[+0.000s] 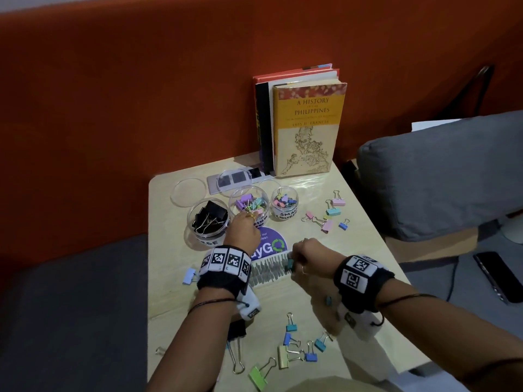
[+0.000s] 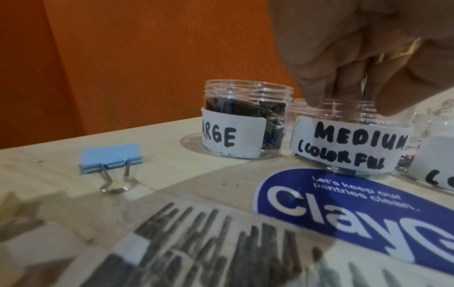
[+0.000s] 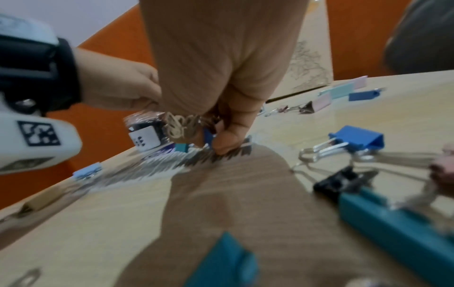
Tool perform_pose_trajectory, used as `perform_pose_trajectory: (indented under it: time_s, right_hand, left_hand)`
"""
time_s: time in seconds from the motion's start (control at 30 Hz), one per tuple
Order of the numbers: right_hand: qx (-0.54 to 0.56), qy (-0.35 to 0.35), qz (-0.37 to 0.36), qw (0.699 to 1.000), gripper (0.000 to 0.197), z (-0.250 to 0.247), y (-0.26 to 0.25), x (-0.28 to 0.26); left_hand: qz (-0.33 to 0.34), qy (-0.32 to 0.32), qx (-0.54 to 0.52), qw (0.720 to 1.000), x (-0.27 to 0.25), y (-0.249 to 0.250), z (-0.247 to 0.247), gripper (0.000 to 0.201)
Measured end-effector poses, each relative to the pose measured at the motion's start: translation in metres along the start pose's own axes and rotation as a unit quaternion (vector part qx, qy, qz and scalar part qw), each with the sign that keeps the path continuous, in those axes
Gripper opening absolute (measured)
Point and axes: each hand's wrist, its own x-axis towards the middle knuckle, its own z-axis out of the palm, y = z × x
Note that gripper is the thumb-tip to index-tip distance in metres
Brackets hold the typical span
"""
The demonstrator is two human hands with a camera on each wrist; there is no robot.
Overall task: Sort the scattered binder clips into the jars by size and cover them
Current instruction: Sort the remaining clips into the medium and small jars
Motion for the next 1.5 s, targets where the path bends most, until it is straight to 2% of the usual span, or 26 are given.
perform_pose_trajectory:
  time_s: [0.1, 0.17, 0.27, 0.33, 0.4, 0.53, 0.63, 0.7, 0.77, 0.9, 1.03, 1.17, 1.23, 1.3, 1.33, 1.4, 1.5]
  right_hand:
    - [0.081, 0.025, -0.001, 0.996, 0.008, -0.006, 0.011, 0.003]
    - [0.164, 0.060, 0.016, 0.985, 0.013, -0.016, 0.016, 0.005]
    - [0.300, 0.091, 0.046, 0.948, 0.024, -0.041, 0.015, 0.012]
    - [0.352, 0.129, 0.062, 0.925, 0.025, -0.061, 0.013, 0.021]
    - [0.336, 0.171, 0.084, 0.922, 0.024, -0.078, 0.012, 0.035]
    - [0.209, 0.195, 0.083, 0.955, 0.026, -0.096, 0.009, 0.065]
    - [0.144, 0.193, 0.071, 0.968, 0.003, -0.099, 0.008, 0.075]
    - [0.135, 0.177, 0.060, 0.973, 0.025, -0.098, 0.010, 0.077]
    - [0.131, 0.178, 0.039, 0.975, 0.035, -0.098, 0.011, 0.074]
    - [0.098, 0.140, 0.008, 0.985, 0.040, -0.092, 0.009, 0.058]
    - [0.057, 0.176, -0.029, 0.982, 0.035, -0.078, 0.005, 0.035]
    - [0.071, 0.180, -0.047, 0.980, 0.026, -0.049, 0.004, -0.008]
    - [0.072, 0.165, -0.039, 0.983, 0.021, -0.028, 0.013, -0.033]
    - [0.077, 0.157, -0.018, 0.984, 0.019, -0.005, 0.023, -0.058]
    - [0.081, 0.149, -0.003, 0.986, 0.019, 0.005, 0.028, -0.071]
    - [0.088, 0.125, 0.010, 0.988, 0.019, 0.022, 0.034, -0.095]
    - [0.100, 0.092, 0.005, 0.991, 0.017, 0.040, 0.036, -0.123]
  left_hand:
    - [-0.003, -0.012, -0.002, 1.000, -0.001, 0.001, -0.002, 0.042]
    - [-0.007, -0.018, 0.001, 1.000, -0.001, 0.001, -0.002, 0.042]
    - [-0.006, -0.022, 0.003, 1.000, -0.001, 0.002, -0.003, 0.043]
    - [-0.005, -0.026, 0.006, 1.000, 0.000, 0.003, -0.004, 0.043]
    - [-0.002, -0.029, 0.012, 1.000, 0.000, 0.004, -0.004, 0.045]
    - [-0.002, -0.030, 0.014, 0.999, 0.001, 0.004, -0.005, 0.046]
    - [0.000, -0.041, 0.021, 0.999, 0.002, 0.003, -0.006, 0.048]
    - [0.009, -0.053, 0.034, 0.998, 0.001, 0.002, -0.008, 0.050]
    - [0.035, -0.056, 0.052, 0.996, -0.001, 0.000, -0.008, 0.052]
    - [0.079, -0.022, 0.081, 0.993, -0.013, 0.001, -0.008, 0.046]
    - [0.094, -0.022, 0.076, 0.992, -0.039, 0.005, -0.007, 0.047]
    - [0.099, -0.060, 0.040, 0.992, -0.076, 0.013, 0.003, 0.045]
    - [0.084, -0.086, -0.027, 0.992, -0.099, 0.021, 0.014, 0.037]
    - [0.056, -0.148, -0.112, 0.981, -0.120, 0.028, 0.029, 0.037]
    - [0.058, -0.183, -0.105, 0.976, -0.129, 0.031, 0.035, 0.044]
    - [0.079, -0.230, -0.010, 0.970, -0.143, 0.032, 0.045, 0.060]
    - [0.104, -0.242, 0.084, 0.961, -0.161, 0.027, 0.053, 0.074]
